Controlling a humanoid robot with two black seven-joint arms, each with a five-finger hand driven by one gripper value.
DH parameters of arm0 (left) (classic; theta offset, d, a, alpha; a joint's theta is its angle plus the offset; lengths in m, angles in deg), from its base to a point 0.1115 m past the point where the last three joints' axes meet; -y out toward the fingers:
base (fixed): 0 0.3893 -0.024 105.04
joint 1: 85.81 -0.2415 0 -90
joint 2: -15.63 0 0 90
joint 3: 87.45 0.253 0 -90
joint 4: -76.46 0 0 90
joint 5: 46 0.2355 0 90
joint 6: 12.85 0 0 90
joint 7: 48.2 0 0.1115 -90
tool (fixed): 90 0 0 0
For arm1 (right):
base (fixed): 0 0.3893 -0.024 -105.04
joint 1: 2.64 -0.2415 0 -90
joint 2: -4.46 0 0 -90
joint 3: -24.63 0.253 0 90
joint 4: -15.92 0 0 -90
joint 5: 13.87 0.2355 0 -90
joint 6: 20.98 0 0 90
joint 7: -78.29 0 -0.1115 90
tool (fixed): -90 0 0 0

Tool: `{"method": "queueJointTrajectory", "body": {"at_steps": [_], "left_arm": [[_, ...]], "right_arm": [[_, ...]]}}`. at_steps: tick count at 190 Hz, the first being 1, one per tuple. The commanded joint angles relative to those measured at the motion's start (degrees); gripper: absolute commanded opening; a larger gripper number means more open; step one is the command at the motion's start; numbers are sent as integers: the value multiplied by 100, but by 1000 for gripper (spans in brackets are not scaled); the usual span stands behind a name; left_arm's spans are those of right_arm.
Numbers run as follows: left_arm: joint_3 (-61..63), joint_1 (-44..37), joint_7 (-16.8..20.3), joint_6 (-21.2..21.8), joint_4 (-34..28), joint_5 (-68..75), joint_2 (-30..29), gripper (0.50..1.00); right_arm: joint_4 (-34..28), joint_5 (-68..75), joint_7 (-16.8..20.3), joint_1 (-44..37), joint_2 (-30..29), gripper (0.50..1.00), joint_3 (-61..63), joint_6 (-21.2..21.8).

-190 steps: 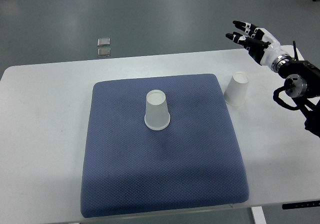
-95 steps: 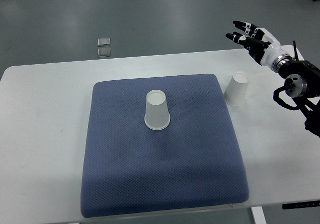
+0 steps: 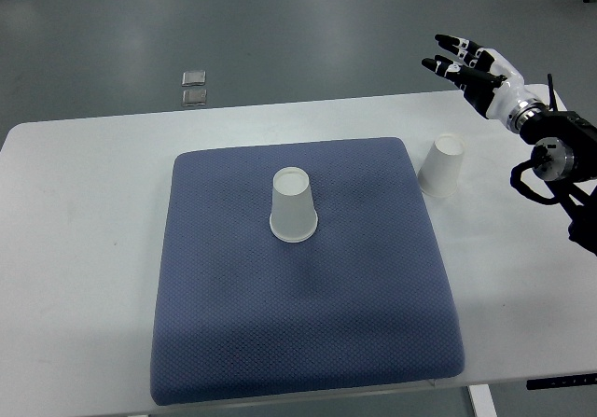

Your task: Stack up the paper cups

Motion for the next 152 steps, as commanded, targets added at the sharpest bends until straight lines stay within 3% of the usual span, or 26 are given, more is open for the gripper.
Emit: {"method": "queueJointTrajectory", "body": {"at_steps": [1,110,152], "left_arm": [[0,-5,7,0,2,0,0,1000],[0,3,7,0,2,0,0,1000],[-9,3,-2,0,2,0,0,1000]], "right_arm": [[0,0,-4,-24,-5,934,-5,-8],[-9,-105,-40,-15,12,932,-111,36],[-17,-1801,-277,11,83,932,-181,334]]}}
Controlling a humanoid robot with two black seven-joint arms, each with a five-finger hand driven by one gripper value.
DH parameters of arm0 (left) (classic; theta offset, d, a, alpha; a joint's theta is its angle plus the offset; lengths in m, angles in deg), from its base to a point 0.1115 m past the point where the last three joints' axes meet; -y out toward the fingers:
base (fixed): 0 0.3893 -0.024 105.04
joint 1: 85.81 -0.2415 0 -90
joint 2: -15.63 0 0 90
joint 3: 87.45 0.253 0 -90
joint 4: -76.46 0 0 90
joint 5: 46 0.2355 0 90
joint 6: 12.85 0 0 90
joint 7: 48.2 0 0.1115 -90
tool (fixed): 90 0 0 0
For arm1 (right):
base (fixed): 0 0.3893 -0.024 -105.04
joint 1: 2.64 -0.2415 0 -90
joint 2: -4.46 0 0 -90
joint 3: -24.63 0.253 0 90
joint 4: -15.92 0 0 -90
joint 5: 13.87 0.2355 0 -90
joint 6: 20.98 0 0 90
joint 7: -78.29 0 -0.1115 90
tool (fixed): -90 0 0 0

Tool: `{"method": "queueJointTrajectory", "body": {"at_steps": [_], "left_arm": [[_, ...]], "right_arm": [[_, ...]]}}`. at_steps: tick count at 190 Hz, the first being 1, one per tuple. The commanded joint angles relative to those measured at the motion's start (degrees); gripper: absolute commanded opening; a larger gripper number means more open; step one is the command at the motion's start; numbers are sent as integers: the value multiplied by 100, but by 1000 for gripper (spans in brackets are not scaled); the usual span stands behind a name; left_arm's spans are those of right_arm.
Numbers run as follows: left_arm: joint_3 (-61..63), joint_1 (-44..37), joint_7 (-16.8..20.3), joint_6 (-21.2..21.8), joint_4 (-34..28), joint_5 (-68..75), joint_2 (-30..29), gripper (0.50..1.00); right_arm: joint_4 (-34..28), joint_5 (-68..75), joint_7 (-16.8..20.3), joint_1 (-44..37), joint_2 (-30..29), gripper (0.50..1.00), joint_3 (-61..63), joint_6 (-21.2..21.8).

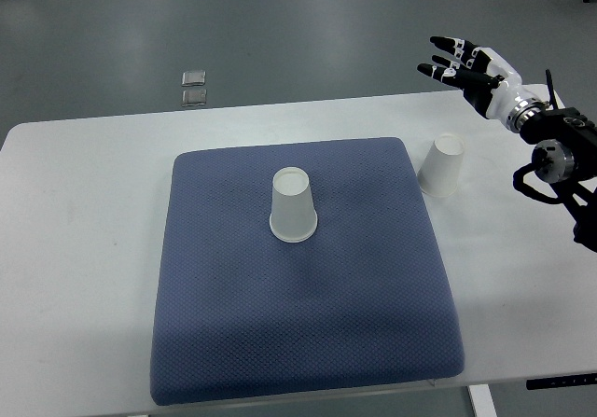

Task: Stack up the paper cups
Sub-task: 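Move the right hand down toward the white cup beside the pad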

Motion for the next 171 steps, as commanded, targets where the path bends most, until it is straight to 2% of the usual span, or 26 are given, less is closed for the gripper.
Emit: {"method": "queueJointTrajectory", "body": {"at_steps": [1,25,75,103,171], "left_arm": [[-8,3,-7,0,0,0,0,1000],[1,-6,-7,0,0,0,0,1000],[1,3,2,0,0,0,0,1000],[1,-6,-7,0,0,0,0,1000],[1,-6,-7,0,0,0,0,1000]], "right_arm": [[-2,-914,-127,18,21,932,-34,154],[-2,-1933,-303,-17,91,932,-78,312],[-19,-3243,-382,-245,477,932,-297,752],[-46,-3929,-567,-342,592,932,-693,752],[-55,-5379,-584,-360,530,932,-930,673]]}}
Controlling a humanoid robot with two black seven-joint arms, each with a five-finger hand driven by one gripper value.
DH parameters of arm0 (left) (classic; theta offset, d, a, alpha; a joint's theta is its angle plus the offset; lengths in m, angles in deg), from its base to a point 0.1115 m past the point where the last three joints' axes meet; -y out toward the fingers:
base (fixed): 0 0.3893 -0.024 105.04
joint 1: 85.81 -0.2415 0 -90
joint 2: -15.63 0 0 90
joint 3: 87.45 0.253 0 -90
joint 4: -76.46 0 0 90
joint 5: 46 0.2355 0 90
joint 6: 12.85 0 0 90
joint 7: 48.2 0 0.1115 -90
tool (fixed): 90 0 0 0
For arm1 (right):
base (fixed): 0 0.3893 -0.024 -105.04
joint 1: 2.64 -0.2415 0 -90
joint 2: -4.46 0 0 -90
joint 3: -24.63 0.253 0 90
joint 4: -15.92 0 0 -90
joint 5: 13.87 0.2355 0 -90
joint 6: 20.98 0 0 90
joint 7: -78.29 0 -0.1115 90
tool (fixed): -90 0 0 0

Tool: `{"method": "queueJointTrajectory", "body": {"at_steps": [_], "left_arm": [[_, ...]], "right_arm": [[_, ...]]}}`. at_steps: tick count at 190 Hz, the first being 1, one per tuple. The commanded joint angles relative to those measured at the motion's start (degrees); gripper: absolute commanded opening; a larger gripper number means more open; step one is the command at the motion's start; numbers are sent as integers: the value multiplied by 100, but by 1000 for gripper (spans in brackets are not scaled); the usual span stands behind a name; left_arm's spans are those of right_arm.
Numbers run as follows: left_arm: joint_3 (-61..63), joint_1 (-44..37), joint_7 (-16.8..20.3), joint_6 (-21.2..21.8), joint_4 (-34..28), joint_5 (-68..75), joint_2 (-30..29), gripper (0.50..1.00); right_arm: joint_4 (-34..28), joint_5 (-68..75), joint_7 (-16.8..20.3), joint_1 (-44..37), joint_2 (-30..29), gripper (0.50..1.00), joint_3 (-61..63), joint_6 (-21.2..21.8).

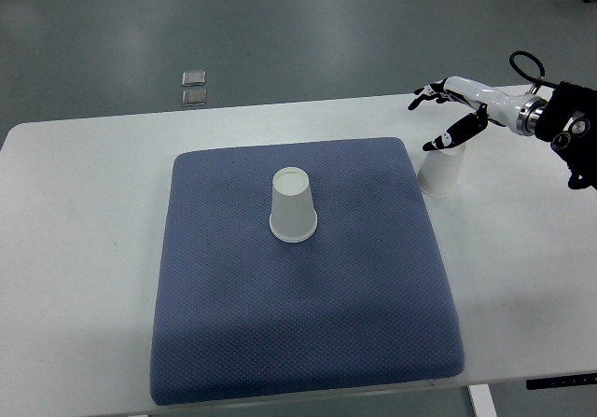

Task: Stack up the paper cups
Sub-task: 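Move the right hand down toward the white cup beside the pad, then close the right hand's fingers around the white cup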

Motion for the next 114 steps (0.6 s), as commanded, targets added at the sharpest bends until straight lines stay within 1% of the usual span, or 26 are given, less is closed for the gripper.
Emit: {"method": "queueJointTrajectory", "body": {"at_steps": [1,17,33,42,43,61,114], "left_arm": [[0,-8,-4,0,0,0,0,1000],[0,1,-4,0,0,0,0,1000],[0,1,5,0,0,0,0,1000],[0,1,5,0,0,0,0,1000],[0,1,-3,0,0,0,0,1000],[0,1,5,0,0,0,0,1000],[-9,1,-4,0,0,0,0,1000]], "right_arm": [[0,-296,-1,5,-12,932,-134,-50],[9,-454,-1,-4,-39,932,-283,-67],[44,-630,-1,-4,-39,932,-450,-269],[44,-630,-1,-4,-39,932,-450,-269],[44,-743,-1,-4,-39,932,-572,-391],[53,-920,-1,-13,-30,932,-731,-568],[150,-1500,-1,-65,-21,932,-749,-735]]}}
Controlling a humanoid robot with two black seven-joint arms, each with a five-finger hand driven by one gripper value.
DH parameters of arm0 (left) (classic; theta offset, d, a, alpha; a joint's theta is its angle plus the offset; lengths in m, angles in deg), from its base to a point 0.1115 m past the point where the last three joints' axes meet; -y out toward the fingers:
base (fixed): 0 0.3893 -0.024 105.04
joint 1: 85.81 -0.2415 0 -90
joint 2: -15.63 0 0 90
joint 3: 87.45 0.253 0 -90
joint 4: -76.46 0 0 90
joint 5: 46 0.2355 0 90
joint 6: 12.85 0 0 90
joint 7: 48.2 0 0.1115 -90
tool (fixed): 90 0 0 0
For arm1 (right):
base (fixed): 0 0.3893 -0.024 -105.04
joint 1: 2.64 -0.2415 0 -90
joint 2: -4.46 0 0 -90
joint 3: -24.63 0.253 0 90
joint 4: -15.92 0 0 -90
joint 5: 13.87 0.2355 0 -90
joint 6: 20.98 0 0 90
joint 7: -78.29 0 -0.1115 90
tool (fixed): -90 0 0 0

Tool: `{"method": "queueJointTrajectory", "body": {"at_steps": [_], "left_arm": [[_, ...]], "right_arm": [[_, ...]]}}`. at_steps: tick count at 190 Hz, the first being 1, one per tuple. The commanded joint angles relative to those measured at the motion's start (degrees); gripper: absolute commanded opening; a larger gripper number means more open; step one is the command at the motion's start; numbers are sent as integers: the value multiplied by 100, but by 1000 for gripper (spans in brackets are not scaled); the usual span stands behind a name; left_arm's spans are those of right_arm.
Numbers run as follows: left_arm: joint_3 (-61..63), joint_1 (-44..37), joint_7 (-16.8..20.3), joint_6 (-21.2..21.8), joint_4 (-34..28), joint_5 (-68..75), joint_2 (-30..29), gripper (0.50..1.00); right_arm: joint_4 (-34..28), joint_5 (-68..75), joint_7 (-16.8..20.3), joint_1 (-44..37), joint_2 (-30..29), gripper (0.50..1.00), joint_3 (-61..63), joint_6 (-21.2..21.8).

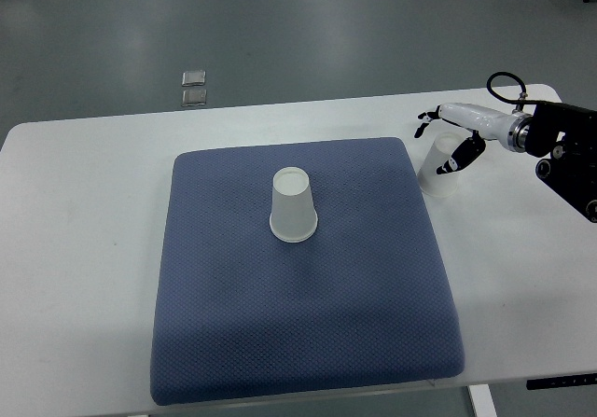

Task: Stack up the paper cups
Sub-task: 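Close the right hand's fingers around the white cup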

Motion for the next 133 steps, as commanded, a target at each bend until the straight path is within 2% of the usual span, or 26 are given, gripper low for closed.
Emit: {"method": "queueJointTrajectory", "body": {"at_steps": [1,86,111,122,133], "left_arm": [[-9,1,-4,0,1,0,0,1000],[0,1,-4,0,1,0,0,1000],[0,-8,5,0,1,0,0,1000],[-9,1,5,0,1,0,0,1000],[0,1,5,0,1,0,0,1000]], "right_arm": [[49,-206,1,-18,4,932,-9,-57],[251,-364,-122,-88,30,926,-334,-320],[251,-364,-131,-88,30,889,-386,-356],[251,-364,-140,-88,39,840,-430,-356],[251,-364,-140,-88,48,817,-448,-356]]}}
